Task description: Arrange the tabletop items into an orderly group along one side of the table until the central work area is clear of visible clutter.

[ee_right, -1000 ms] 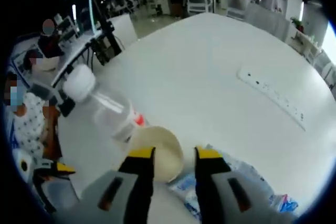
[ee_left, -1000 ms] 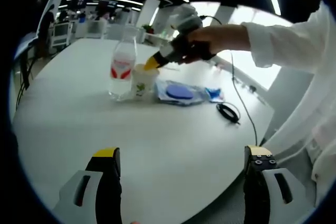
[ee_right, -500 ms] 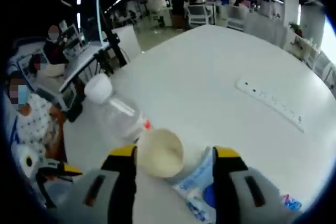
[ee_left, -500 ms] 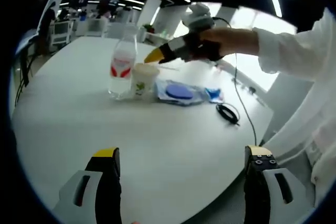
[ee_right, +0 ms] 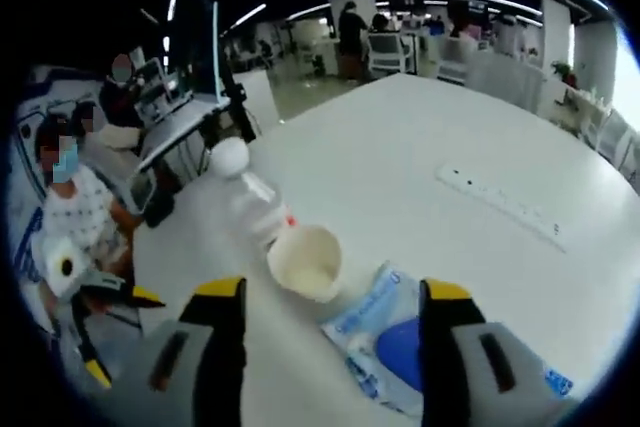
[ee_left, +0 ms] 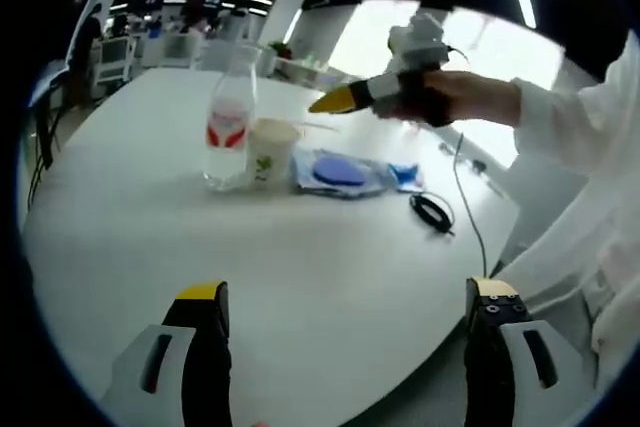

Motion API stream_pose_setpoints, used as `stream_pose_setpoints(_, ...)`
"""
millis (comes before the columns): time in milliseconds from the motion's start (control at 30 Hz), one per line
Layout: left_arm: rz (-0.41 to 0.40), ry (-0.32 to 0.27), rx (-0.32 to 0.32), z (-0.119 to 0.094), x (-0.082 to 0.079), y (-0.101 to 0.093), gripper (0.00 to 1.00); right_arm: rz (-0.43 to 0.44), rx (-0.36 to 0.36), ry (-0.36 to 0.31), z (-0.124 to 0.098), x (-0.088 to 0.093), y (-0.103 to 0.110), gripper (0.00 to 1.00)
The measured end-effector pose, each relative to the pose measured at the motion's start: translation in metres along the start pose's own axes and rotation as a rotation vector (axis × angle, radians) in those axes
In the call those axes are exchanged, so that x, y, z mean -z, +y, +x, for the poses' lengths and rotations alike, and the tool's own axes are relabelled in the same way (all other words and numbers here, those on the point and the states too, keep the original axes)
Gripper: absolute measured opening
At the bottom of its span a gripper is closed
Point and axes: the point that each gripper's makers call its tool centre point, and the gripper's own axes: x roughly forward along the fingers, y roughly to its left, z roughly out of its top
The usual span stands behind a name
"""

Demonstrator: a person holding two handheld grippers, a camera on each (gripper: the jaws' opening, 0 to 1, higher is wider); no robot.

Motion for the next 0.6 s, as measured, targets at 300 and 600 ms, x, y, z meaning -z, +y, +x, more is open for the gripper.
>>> stream_pose_setpoints(300, 0.016, -0.009, 0.008, -0.003, -0.021, 0.003, 0.92, 0.015, 0.032, -0.024, -0.039, 0.031, -0.015, 0.69)
stream_pose_setpoints(600, 0.056, 0.017, 0.029, -0.007, -0.03, 0.005, 0.93, 0.059, 0.093, -0.063, -0.093, 0.073, -0.027, 0.7)
